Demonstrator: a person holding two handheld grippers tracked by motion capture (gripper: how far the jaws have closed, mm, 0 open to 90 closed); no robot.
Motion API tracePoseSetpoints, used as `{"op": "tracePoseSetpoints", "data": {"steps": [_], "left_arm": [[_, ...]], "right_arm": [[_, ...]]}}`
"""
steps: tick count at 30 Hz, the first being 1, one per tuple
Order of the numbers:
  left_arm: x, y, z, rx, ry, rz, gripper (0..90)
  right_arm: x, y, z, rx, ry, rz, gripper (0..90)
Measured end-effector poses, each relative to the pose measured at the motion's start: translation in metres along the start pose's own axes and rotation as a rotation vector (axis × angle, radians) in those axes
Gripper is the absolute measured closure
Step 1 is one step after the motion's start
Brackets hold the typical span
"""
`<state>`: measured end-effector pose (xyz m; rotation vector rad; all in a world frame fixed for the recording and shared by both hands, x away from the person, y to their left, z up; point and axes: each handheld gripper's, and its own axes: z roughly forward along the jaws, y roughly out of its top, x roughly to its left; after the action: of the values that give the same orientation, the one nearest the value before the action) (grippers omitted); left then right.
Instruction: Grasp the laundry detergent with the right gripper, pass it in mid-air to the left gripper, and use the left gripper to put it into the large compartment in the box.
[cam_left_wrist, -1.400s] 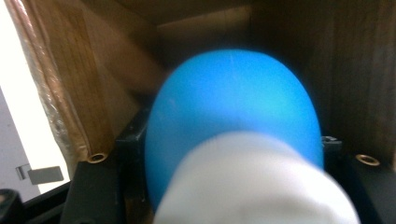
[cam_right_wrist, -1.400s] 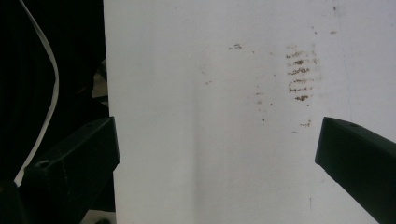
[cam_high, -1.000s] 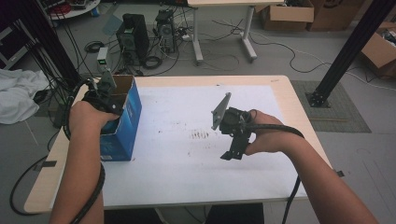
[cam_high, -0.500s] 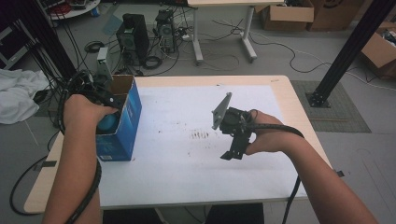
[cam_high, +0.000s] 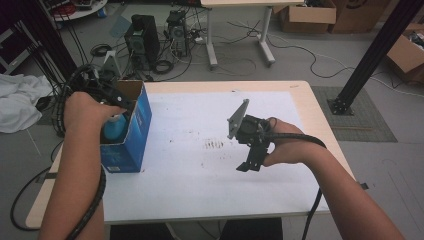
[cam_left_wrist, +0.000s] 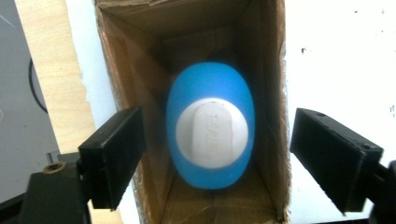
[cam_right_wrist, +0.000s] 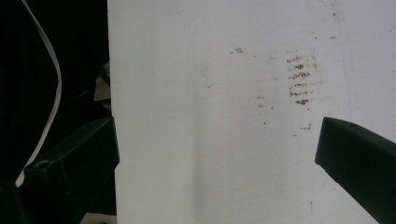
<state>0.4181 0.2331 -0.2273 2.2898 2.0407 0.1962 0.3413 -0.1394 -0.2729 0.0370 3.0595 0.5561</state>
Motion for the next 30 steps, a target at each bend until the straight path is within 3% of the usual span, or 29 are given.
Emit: {"op": "tracePoseSetpoints", "data": {"steps": [18, 23, 30], "left_arm": [[-0.010, 0.002, -0.020, -0.010, 0.025, 0.056, 12.6], [-0.019, 0.004, -0.026, -0.005, 0.027, 0.093, 4.5], [-0.032, 0.006, -0.036, -0.035, 0.033, 0.129, 3.1]], "right_arm": [[0.001, 0.002, 0.002, 0.004, 0.008, 0.002, 0.0], [0.000, 0.002, 0.002, 0.007, 0.007, 0.004, 0.0], [-0.001, 0.002, 0.002, 0.009, 0.010, 0.009, 0.0]]}}
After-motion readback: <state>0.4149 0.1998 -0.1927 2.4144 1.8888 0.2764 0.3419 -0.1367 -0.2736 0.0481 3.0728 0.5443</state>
